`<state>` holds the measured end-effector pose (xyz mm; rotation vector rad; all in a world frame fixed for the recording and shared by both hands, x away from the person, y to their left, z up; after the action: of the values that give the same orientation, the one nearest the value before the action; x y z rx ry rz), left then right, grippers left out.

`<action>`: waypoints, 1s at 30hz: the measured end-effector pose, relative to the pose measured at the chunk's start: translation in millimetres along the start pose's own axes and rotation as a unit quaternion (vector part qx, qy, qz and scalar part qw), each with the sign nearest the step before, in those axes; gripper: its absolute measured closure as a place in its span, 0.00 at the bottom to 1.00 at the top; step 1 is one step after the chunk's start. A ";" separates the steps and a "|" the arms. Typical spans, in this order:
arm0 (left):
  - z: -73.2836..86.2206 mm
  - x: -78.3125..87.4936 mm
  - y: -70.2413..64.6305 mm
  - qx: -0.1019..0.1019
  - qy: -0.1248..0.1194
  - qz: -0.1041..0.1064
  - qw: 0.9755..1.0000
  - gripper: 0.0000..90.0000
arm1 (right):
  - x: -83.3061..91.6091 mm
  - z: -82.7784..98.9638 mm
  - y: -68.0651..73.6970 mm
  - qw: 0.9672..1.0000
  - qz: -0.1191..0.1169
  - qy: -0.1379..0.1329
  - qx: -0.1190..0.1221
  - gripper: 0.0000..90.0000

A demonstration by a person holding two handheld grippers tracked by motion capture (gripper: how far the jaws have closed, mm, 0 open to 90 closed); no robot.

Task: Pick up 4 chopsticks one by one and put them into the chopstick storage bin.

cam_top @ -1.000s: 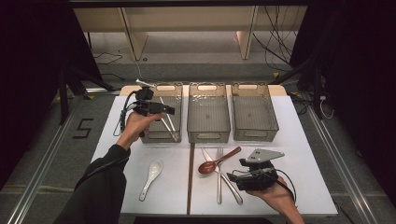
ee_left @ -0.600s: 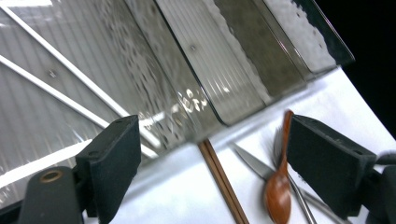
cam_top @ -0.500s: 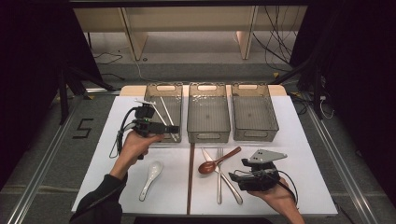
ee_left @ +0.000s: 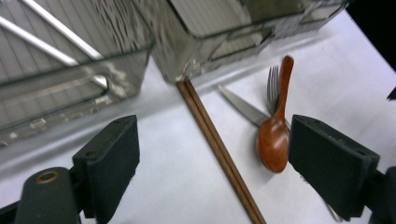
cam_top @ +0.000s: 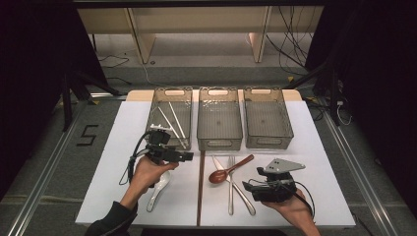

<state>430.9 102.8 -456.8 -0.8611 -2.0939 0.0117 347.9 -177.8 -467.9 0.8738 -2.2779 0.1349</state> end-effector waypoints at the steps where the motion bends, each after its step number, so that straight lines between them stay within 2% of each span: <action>1: 3.1 -1.9 -1.1 -0.002 0.008 -0.001 1.000 0.18 | -0.3 0.7 0.1 1.000 0.000 0.001 -0.001 0.33; 4: 10.9 -7.9 -3.3 -0.007 0.024 -0.008 1.000 0.18 | -0.6 1.6 0.8 1.000 0.000 0.002 -0.001 0.33; 8: 19.0 -14.0 -3.8 -0.005 0.041 -0.012 0.999 0.18 | -0.6 1.7 0.8 1.000 0.000 0.002 -0.001 0.33; 10: 22.3 -17.0 -5.1 -0.006 0.045 -0.019 0.999 0.18 | -1.0 2.1 0.7 1.000 0.000 0.003 -0.002 0.33; 19: 35.1 -31.5 -14.9 -0.017 0.071 -0.029 0.997 0.18 | -1.9 3.0 1.4 1.000 -0.001 0.004 -0.001 0.33; 30: 49.1 -50.8 -27.8 -0.035 0.106 -0.047 0.993 0.18 | -2.6 4.3 1.6 1.000 -0.001 0.007 -0.001 0.33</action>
<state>400.3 66.1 -515.8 -0.7691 -1.9424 -0.1967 345.9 -176.6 -472.6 0.8720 -2.2640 0.1373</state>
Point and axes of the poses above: each handheld gripper's, and its own axes: x roughly backward along the jaws, z roughly out of its underside, y roughly to its left, the point moved 6 cm from there along -x, roughly forward along the jaws, and after that the axes turned 6 degrees about -x, right-handed, at the moved point
